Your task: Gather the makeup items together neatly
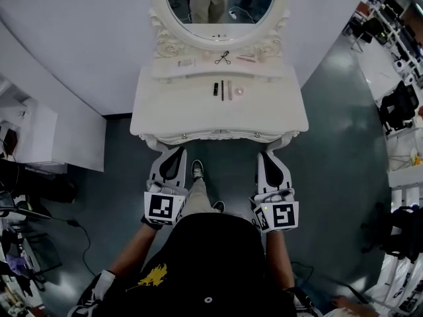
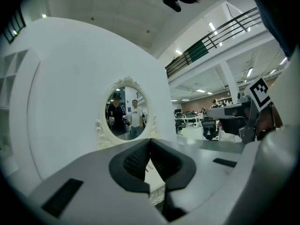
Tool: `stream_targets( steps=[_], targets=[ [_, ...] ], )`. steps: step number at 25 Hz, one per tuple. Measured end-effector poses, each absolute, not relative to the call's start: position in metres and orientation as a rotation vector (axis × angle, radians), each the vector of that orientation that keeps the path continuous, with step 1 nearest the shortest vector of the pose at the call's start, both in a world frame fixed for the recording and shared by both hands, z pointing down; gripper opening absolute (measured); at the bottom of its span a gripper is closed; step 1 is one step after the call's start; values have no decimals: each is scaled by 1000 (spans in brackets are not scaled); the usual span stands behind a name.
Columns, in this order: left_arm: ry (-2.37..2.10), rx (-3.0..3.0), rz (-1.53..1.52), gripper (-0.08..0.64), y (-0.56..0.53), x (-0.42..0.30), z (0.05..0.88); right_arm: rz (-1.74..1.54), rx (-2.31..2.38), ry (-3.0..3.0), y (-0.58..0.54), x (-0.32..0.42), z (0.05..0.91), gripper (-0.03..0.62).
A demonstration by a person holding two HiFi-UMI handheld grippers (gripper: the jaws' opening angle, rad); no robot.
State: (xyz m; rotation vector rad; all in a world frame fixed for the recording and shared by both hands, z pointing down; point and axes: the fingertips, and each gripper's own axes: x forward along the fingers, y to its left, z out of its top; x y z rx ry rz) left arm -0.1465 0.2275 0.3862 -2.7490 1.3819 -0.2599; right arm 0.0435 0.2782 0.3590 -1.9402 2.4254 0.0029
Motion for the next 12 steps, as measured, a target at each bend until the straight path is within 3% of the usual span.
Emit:
stream_targets(
  steps=[12],
  targets=[
    [1377, -2761, -266, 12, 233, -148, 389, 8, -1891, 2474, 280, 32, 359, 14]
  ],
)
